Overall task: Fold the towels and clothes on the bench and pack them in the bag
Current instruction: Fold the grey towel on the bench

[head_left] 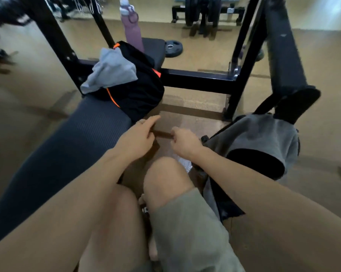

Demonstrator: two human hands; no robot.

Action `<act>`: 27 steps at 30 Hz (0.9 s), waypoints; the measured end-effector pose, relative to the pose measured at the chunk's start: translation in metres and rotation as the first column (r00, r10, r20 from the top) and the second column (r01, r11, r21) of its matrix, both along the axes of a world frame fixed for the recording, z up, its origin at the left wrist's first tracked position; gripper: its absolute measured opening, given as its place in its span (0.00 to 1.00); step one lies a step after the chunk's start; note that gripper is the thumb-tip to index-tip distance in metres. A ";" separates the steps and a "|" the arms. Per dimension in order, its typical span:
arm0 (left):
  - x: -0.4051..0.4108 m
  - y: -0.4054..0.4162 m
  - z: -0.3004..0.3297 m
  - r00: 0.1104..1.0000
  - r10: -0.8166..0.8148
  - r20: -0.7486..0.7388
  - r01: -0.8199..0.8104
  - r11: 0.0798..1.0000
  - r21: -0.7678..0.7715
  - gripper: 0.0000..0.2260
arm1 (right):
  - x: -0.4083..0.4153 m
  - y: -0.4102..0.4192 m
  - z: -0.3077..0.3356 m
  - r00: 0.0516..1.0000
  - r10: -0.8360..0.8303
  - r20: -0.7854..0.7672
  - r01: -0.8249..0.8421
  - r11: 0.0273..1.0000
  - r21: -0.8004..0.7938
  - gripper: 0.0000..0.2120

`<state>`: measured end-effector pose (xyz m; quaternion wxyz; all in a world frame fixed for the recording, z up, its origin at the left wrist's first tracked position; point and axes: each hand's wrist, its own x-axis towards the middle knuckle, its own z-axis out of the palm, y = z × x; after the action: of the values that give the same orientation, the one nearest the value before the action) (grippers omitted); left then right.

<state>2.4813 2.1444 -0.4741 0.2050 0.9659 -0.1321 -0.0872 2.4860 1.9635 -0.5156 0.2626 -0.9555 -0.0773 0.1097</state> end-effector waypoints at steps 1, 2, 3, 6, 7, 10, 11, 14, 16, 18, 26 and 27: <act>0.006 0.013 -0.004 0.999 0.053 0.002 -0.053 0.999 -0.008 0.27 | 0.013 0.008 0.003 1.000 0.010 0.008 -0.010 1.000 0.024 0.11; 0.013 0.026 -0.007 0.995 0.101 0.001 -0.101 0.995 -0.014 0.26 | 0.027 0.017 0.006 1.000 0.015 0.012 -0.015 0.999 0.038 0.15; 0.020 0.038 -0.010 0.990 0.141 -0.006 -0.141 0.990 -0.016 0.27 | 0.042 0.027 0.008 1.000 0.018 0.019 -0.019 0.998 0.052 0.18; 0.044 0.069 -0.019 0.972 0.235 -0.028 -0.235 0.972 -0.005 0.28 | 0.089 0.062 0.013 0.997 0.047 0.060 -0.053 0.993 0.105 0.26; 0.053 0.077 -0.023 0.965 0.260 -0.026 -0.261 0.965 -0.005 0.29 | 0.106 0.076 0.013 0.996 0.048 0.071 -0.057 0.990 0.130 0.28; 0.080 0.099 -0.038 0.949 0.314 -0.024 -0.315 0.949 -0.026 0.30 | 0.157 0.114 0.016 0.995 -0.017 0.096 -0.008 0.967 0.254 0.33; 0.088 0.105 -0.044 0.945 0.326 -0.033 -0.327 0.944 -0.034 0.30 | 0.175 0.126 0.016 0.993 -0.065 0.102 0.030 0.949 0.312 0.34; 0.098 0.115 -0.056 0.934 0.355 -0.049 -0.356 0.934 -0.011 0.31 | 0.221 0.156 0.017 0.960 -0.261 0.101 0.178 0.847 0.501 0.36; 0.100 0.118 -0.060 0.927 0.374 -0.021 -0.374 0.927 0.039 0.31 | 0.243 0.168 0.018 0.927 -0.375 0.009 0.310 0.780 0.544 0.33; 0.101 0.120 -0.061 0.924 0.381 -0.013 -0.381 0.924 0.022 0.31 | 0.256 0.173 0.015 0.904 -0.426 -0.010 0.368 0.767 0.527 0.21; 0.098 0.115 -0.034 0.871 0.485 -0.081 -0.460 0.745 -0.484 0.47 | 0.178 0.176 0.040 0.905 -0.123 0.407 -0.105 0.863 0.494 0.11; 0.096 0.113 -0.025 0.865 0.501 0.000 -0.435 0.750 -0.498 0.48 | 0.159 0.173 0.049 0.906 -0.062 0.419 -0.182 0.837 0.517 0.12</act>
<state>2.5772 2.2577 -0.4992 0.4446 0.8893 0.0836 0.0673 2.6446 2.1368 -0.4670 0.4965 -0.8389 -0.1904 -0.1160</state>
